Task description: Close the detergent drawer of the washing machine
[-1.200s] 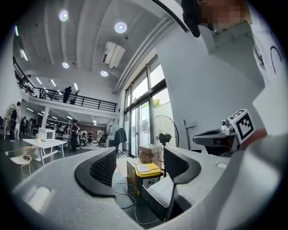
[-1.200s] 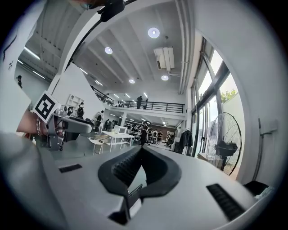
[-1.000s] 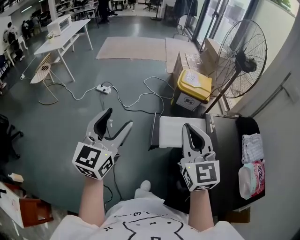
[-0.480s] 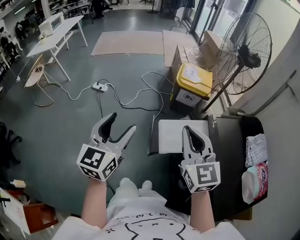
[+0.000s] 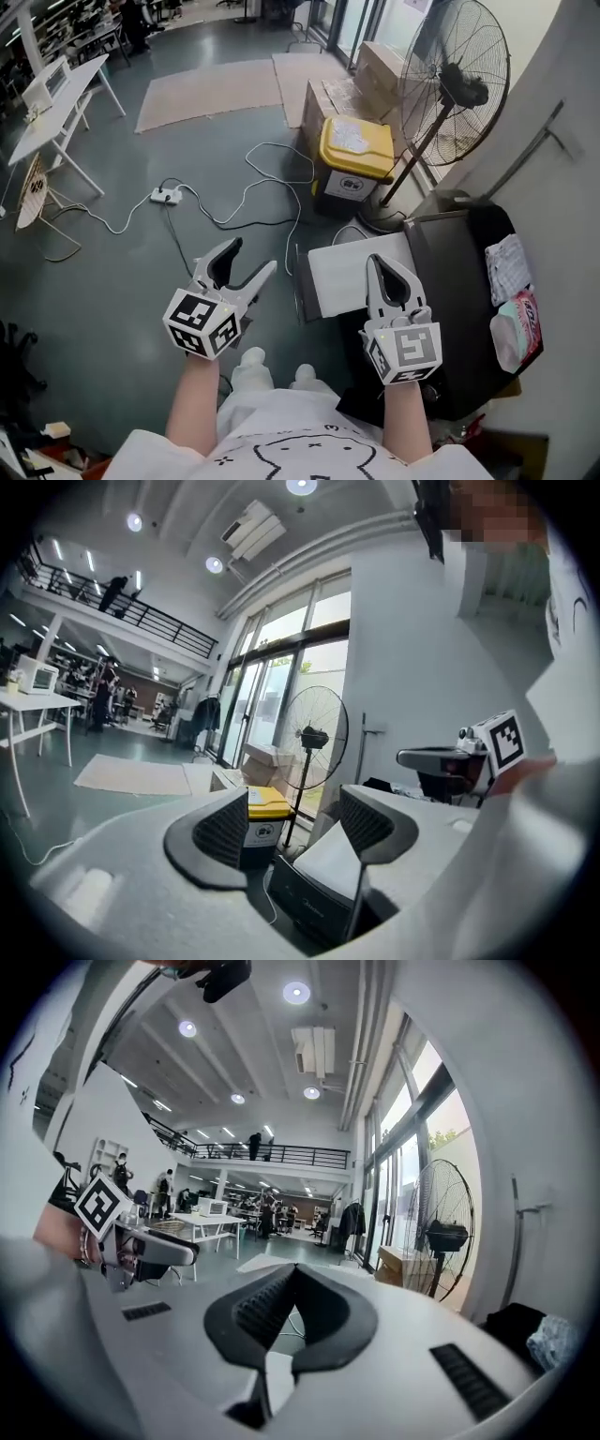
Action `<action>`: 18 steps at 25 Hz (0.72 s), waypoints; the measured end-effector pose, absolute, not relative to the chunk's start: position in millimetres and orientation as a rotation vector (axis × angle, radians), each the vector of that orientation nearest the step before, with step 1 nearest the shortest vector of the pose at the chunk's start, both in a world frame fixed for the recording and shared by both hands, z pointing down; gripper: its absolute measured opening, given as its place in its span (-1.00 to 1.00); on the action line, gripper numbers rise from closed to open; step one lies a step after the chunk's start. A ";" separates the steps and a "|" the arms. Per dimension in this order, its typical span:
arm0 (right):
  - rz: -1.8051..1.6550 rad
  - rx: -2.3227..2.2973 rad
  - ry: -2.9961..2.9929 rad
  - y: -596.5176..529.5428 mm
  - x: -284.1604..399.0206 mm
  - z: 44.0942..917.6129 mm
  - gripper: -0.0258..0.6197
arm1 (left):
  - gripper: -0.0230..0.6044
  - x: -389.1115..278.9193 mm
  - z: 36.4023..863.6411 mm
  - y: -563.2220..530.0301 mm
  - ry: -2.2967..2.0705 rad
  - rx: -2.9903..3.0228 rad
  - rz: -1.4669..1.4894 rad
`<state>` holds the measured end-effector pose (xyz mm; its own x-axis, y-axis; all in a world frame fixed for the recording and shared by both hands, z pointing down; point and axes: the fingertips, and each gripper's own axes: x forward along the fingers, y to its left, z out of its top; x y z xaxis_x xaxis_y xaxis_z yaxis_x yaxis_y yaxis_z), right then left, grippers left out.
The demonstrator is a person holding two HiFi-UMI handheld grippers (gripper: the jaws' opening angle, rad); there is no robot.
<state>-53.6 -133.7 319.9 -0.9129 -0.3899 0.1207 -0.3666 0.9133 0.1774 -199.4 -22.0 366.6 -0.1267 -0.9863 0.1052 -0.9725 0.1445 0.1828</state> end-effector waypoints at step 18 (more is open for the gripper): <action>-0.073 1.066 -2.661 -106.9 -59.2 360.5 -0.92 | 0.07 -220.5 442.6 -50.7 -1.602 2.168 -0.096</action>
<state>-59.2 -106.9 360.5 -0.6911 -0.6842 0.2327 -0.6705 0.7272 0.1469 -220.5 -50.7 442.6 0.3260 -0.9238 0.2009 -0.8931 -0.2313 0.3857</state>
